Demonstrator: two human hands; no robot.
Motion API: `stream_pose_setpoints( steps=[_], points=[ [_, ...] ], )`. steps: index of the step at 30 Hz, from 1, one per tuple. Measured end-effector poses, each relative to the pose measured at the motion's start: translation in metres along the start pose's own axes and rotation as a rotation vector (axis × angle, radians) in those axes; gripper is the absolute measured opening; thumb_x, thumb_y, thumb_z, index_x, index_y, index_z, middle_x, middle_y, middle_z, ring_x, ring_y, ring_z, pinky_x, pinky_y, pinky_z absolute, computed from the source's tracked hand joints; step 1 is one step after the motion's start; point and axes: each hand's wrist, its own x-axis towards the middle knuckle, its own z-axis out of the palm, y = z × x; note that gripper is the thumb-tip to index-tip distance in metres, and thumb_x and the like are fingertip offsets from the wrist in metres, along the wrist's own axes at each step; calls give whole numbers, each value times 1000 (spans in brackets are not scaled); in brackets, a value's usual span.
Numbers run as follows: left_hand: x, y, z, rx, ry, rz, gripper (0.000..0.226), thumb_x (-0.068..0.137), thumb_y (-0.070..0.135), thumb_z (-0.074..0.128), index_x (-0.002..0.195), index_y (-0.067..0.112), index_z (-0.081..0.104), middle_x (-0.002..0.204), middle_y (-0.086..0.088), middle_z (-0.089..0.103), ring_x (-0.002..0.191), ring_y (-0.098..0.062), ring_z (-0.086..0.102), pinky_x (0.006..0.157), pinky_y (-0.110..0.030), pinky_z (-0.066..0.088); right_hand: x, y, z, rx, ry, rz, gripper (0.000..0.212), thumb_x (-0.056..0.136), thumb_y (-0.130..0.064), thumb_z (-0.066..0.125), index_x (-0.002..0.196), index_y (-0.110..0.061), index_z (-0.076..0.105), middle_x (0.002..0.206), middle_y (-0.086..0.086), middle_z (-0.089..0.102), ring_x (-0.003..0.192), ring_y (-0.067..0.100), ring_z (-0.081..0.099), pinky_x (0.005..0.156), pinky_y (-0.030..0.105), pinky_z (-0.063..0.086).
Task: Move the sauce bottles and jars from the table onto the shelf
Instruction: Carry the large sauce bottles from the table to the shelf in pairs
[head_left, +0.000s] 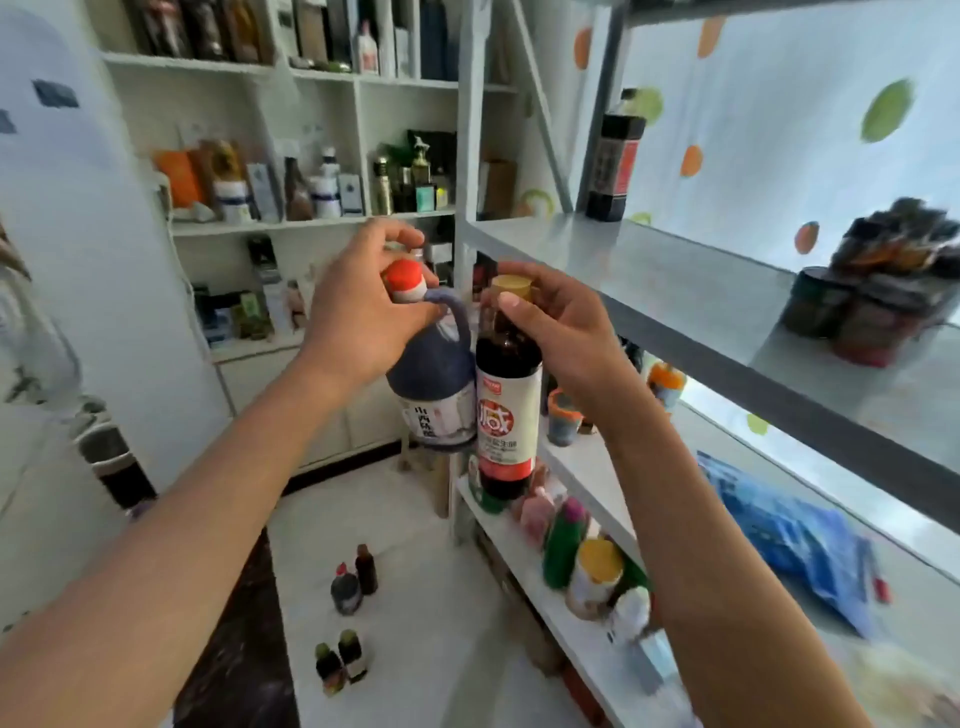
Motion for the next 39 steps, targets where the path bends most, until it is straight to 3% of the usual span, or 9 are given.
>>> stream_pose_setpoints(
  steps=[3,6,12,19,22,30,35,39],
  points=[
    [54,1,32,-162,35,74,55,70,11,84,113,23,51,97,8,67,91,-3,65,83,-27,56,39,-6,-20,-40,75,-46,31,96,-8,58,127,-8,59,111,13,72,103,21,69,90,27,55],
    [115,-1,57,-256,31,140,54,69,5,82,110,23,50,97,6,66,91,-5,65,85,-31,56,84,-10,-37,-39,141,-89,32,96,-7,58,128,-4,58,110,17,71,99,22,70,91,31,56],
    [239,1,82,-356,-156,244,63,68,5,85,117,24,48,105,6,67,94,1,65,74,-11,52,181,-11,-70,-37,291,-150,32,96,-9,58,127,-3,59,108,14,72,101,24,70,96,38,54],
    [350,-5,140,-482,-296,281,66,68,4,85,120,24,50,104,4,69,96,-7,67,81,-24,56,257,-16,-102,-184,424,-181,23,97,-9,57,120,-8,63,108,14,72,102,26,69,90,30,56],
    [368,-12,172,-533,-338,256,65,68,5,84,119,25,49,108,-1,68,100,-14,66,84,-30,57,275,-9,-120,-223,457,-167,18,97,-9,57,111,-17,65,106,10,73,99,22,70,90,31,56],
    [380,-21,248,-551,-410,137,69,68,6,84,124,26,50,118,-2,65,111,-20,62,92,-42,56,301,15,-169,-206,543,-109,24,95,-5,59,118,-5,63,103,18,71,87,21,68,89,37,57],
    [385,-21,268,-586,-424,115,63,71,6,83,124,21,52,110,3,69,100,-9,66,82,-23,56,313,31,-179,-100,597,-130,21,92,-4,58,112,-2,64,94,21,68,83,24,64,82,37,54],
    [379,-29,284,-596,-365,113,56,73,15,84,120,21,54,108,8,67,98,-3,65,84,-24,56,313,43,-176,-65,618,-194,17,97,-6,50,110,-9,62,91,11,66,82,20,63,72,27,53]
  ],
)
